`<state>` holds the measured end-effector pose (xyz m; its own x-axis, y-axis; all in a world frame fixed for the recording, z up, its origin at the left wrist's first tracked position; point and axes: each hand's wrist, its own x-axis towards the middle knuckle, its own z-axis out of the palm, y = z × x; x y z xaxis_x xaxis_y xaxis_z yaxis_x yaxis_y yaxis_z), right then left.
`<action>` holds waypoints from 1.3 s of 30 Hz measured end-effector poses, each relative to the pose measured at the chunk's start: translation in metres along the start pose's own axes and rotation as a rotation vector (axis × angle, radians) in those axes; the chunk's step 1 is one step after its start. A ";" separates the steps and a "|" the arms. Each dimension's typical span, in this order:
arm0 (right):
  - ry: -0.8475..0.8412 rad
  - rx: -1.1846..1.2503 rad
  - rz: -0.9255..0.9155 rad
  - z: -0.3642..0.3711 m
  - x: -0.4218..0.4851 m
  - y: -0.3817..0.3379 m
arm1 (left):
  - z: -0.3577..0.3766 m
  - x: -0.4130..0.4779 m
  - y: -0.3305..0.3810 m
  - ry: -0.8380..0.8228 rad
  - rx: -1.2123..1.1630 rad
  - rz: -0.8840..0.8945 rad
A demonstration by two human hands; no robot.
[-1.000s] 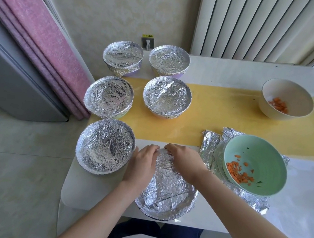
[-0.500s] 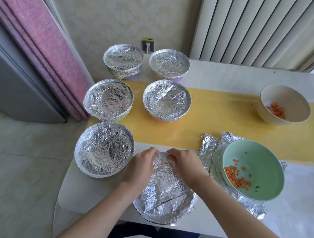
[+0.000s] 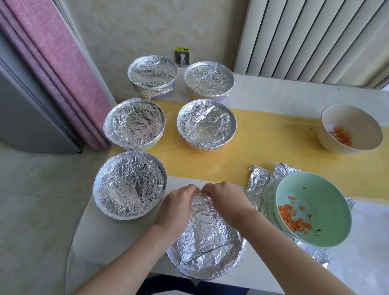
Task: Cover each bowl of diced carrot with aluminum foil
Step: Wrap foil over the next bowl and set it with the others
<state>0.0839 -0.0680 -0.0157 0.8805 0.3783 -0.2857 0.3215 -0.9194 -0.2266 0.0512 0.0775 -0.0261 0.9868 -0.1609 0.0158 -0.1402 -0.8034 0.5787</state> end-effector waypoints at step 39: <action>0.217 0.252 0.050 0.013 -0.011 0.012 | 0.013 0.015 0.005 -0.091 -0.100 -0.152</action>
<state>0.0731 -0.0817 -0.0269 0.9554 0.2765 -0.1037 0.2034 -0.8707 -0.4478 0.0639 0.0633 -0.0337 0.9841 -0.0966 -0.1493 0.0233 -0.7624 0.6467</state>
